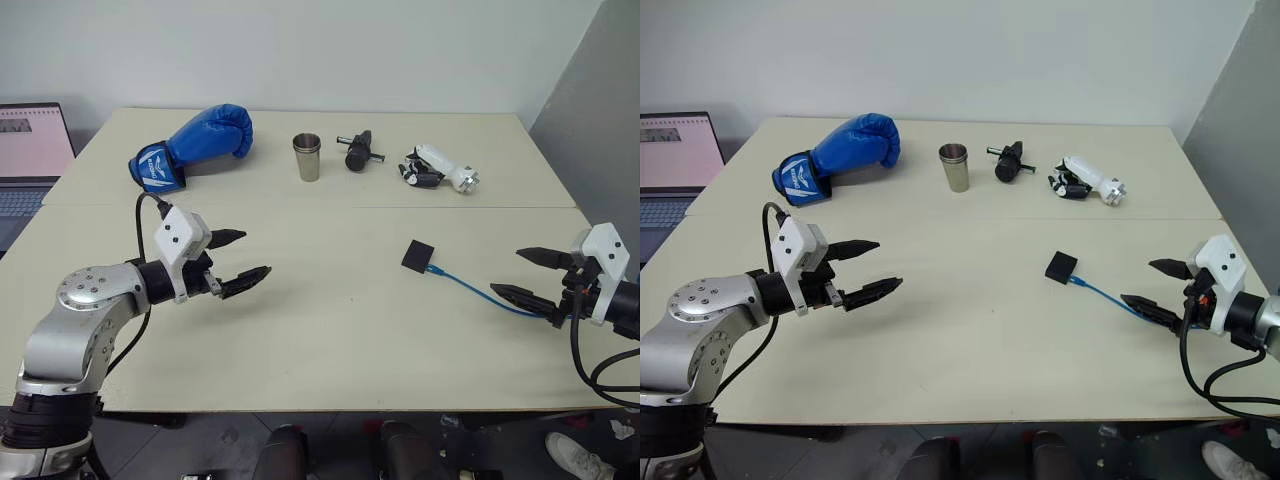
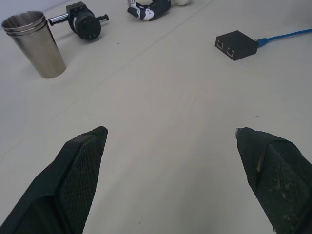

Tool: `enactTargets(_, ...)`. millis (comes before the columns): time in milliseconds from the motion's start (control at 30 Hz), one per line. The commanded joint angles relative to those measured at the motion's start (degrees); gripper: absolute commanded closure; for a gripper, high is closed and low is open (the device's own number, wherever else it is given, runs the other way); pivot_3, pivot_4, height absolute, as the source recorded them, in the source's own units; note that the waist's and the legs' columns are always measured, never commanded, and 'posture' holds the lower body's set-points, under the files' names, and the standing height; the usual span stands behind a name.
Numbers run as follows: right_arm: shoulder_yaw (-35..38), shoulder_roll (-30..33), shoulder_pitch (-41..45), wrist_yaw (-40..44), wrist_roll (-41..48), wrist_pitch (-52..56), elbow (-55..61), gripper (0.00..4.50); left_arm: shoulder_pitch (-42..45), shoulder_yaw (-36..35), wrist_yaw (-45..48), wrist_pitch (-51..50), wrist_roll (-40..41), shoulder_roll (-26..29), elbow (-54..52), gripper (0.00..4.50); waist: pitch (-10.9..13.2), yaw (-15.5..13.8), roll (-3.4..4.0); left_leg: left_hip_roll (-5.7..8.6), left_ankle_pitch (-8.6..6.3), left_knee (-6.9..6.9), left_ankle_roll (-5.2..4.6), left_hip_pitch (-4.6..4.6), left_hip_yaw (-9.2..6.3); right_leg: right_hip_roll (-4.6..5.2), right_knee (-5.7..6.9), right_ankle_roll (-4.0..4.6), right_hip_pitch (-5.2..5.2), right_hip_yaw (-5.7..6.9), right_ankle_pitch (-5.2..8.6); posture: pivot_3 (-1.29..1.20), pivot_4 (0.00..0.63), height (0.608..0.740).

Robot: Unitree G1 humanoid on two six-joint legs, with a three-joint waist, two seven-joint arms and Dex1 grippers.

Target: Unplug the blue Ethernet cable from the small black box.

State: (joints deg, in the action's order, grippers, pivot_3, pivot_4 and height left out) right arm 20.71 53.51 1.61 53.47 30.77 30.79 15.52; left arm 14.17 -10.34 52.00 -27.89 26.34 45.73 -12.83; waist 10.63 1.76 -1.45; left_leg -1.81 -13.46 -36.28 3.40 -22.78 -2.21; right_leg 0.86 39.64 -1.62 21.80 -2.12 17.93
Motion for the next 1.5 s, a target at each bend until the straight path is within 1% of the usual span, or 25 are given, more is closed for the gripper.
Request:
enactTargets(33, 1.9, 0.3, 1.1, -0.3, 1.1, 0.3, 1.5, 0.02, 1.7, -1.0, -0.6, 2.8, 0.1, -1.2, 0.0, 0.00, 0.0, 0.0, 0.00, 0.00, 0.00, 0.00, 0.00, 0.00, 0.00, 0.00, 0.00, 0.00, 0.00, 0.00, 0.00, 0.00, 0.150, 0.740)
enactTargets(433, 2.2, 0.4, 0.5, -0.8, 0.6, 1.3, 2.5, 0.02, 0.4, -0.5, -0.6, 1.5, 0.2, -1.2, -1.7, 0.00, 0.0, 0.0, -0.01, 0.00, 0.00, -0.01, 0.00, 0.00, 0.00, 0.00, 0.00, 0.01, 0.00, 0.00, -0.01, 0.00, 0.150, 0.740)
enactTargets(567, 1.6, 0.1, 0.3, -1.5, 0.9, 2.0, 3.6, 0.02, 0.2, 0.2, -0.2, -0.4, 0.8, -0.7, -3.0, 0.00, 0.0, 0.0, -0.01, 0.01, 0.00, -0.01, 0.00, -0.01, 0.00, 0.00, 0.00, 0.01, 0.00, 0.00, -0.01, 0.00, 0.150, 0.740)
enactTargets(767, 2.3, -0.3, -1.9, -2.2, 2.3, 5.0, 6.8, 0.02, 2.2, -2.4, 3.2, -5.7, 8.7, -0.3, -5.0, 0.00, 0.0, 0.0, -0.01, 0.00, 0.00, -0.01, 0.00, -0.02, -0.01, 0.00, 0.01, 0.00, 0.00, 0.01, -0.01, 0.00, 0.150, 0.740)
enactTargets(867, 1.7, -0.4, -2.0, -2.7, 2.4, 5.8, 7.5, 0.02, 2.8, -1.1, 5.6, -7.8, 11.0, 1.3, -7.2, 0.00, 0.0, 0.0, -0.01, 0.01, 0.00, -0.02, 0.00, -0.01, -0.01, 0.00, 0.01, 0.00, -0.01, 0.01, -0.01, 0.00, 0.150, 0.740)
enactTargets(967, -1.0, -1.1, -0.2, -3.3, 1.5, 5.6, 6.1, 0.02, 3.2, 1.3, 7.7, -9.0, 12.1, 2.5, -9.4, 0.00, 0.0, 0.1, -0.01, 0.01, 0.00, -0.02, 0.00, 0.00, 0.00, 0.00, 0.01, 0.00, -0.01, -0.01, -0.01, 0.00, 0.150, 0.740)
enactTargets(1067, -5.5, -2.4, 3.2, -3.6, -1.1, 3.9, 2.3, 0.02, 3.7, 4.0, 9.3, -7.9, 10.5, 3.2, -10.0, 0.00, 0.0, 0.1, -0.01, 0.02, 0.00, -0.02, 0.00, 0.04, 0.02, -0.01, 0.02, -0.02, -0.03, -0.04, -0.01, 0.00, 0.150, 0.740)
enactTargets(1167, -14.0, -5.3, 10.4, -2.4, -6.6, -0.5, -6.6, 0.02, 4.6, 7.4, 10.7, -5.5, 7.8, 2.9, -9.2, 0.00, 0.0, 0.3, -0.08, -0.01, 0.00, -0.04, 0.00, 0.09, 0.02, -0.05, 0.00, -0.05, -0.06, -0.04, -0.02, 0.00, 0.150, 0.740)
enactTargets(1233, -17.8, -6.7, 14.5, -1.4, -9.6, -2.9, -12.4, 0.02, 5.1, 8.6, 11.0, -4.3, 6.8, 2.5, -8.7, 0.00, 0.0, 0.3, -0.06, 0.01, 0.00, -0.05, 0.00, 0.10, 0.06, -0.05, 0.01, -0.08, -0.05, -0.07, -0.05, 0.00, 0.150, 0.740)
enactTargets(1333, -22.2, -8.7, 20.9, 0.5, -13.3, -6.3, -21.4, 0.02, 5.6, 9.6, 11.1, -3.3, 5.9, 2.1, -8.2, 0.00, 0.0, 0.2, -0.02, 0.01, 0.00, -0.06, 0.00, 0.04, 0.05, -0.05, 0.00, -0.05, -0.01, -0.08, -0.06, 0.00, 0.150, 0.740)
enactTargets(1500, -27.0, -12.9, 30.6, 3.2, -18.2, -11.7, -37.1, 0.02, 5.2, 9.8, 10.9, -2.5, 5.1, 1.8, -8.4, 0.00, 0.0, 0.2, -0.01, 0.03, 0.00, -0.12, -0.01, -0.02, 0.14, -0.03, -0.03, -0.04, 0.05, -0.08, -0.06, 0.00, 0.150, 0.740)
